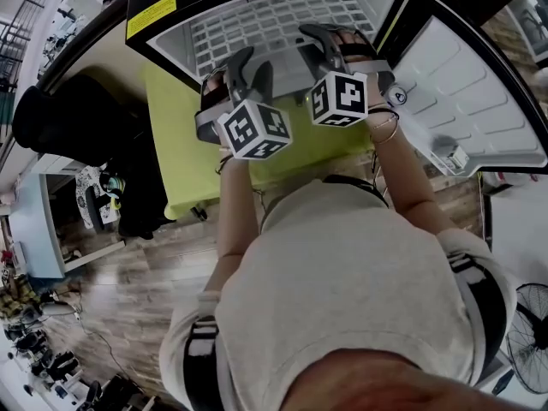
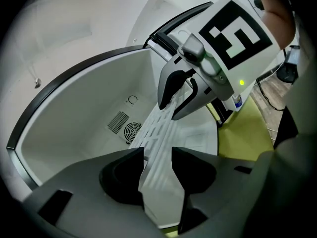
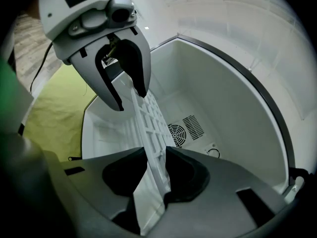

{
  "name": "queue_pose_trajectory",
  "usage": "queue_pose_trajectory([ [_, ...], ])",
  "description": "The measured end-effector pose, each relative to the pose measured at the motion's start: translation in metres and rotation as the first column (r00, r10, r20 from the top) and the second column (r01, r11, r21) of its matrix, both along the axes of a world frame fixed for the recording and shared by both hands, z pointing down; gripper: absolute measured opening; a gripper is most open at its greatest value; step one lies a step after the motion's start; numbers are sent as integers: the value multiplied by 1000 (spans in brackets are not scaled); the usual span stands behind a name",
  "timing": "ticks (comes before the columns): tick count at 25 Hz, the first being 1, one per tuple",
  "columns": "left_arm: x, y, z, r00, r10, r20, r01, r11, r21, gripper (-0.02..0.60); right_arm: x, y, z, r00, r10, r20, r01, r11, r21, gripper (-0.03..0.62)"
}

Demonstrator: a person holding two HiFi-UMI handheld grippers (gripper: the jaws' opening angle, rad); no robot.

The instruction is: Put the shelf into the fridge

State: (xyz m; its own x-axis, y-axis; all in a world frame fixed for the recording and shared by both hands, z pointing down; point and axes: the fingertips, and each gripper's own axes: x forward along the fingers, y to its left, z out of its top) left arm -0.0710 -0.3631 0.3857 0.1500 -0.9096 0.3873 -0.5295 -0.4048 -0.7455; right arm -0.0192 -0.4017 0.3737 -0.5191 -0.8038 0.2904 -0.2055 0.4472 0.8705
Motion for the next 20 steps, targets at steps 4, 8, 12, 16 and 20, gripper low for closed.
queue_pose_trajectory([
  [4,-1,8,-4,1000,-2,-13,2,1000,15,173,5,7,-1,1000,0,20,0,1000,-19,136],
  [8,-4,12,-12,1000,-5,-13,6,999,51,139,11,11,-6,999,8,32,-8,1000,-12,135],
  [12,-8,14,-12,1000,-19,-3,19,998,54,129,13,16,-6,999,13,34,-12,1000,-4,111],
  [16,-12,14,-14,999,-43,-7,44,997,66,65,14,19,-4,999,13,42,-13,1000,1,91],
  [20,-13,13,-14,999,-46,-10,47,996,70,46,16,20,-4,998,11,54,-11,1000,-2,78],
])
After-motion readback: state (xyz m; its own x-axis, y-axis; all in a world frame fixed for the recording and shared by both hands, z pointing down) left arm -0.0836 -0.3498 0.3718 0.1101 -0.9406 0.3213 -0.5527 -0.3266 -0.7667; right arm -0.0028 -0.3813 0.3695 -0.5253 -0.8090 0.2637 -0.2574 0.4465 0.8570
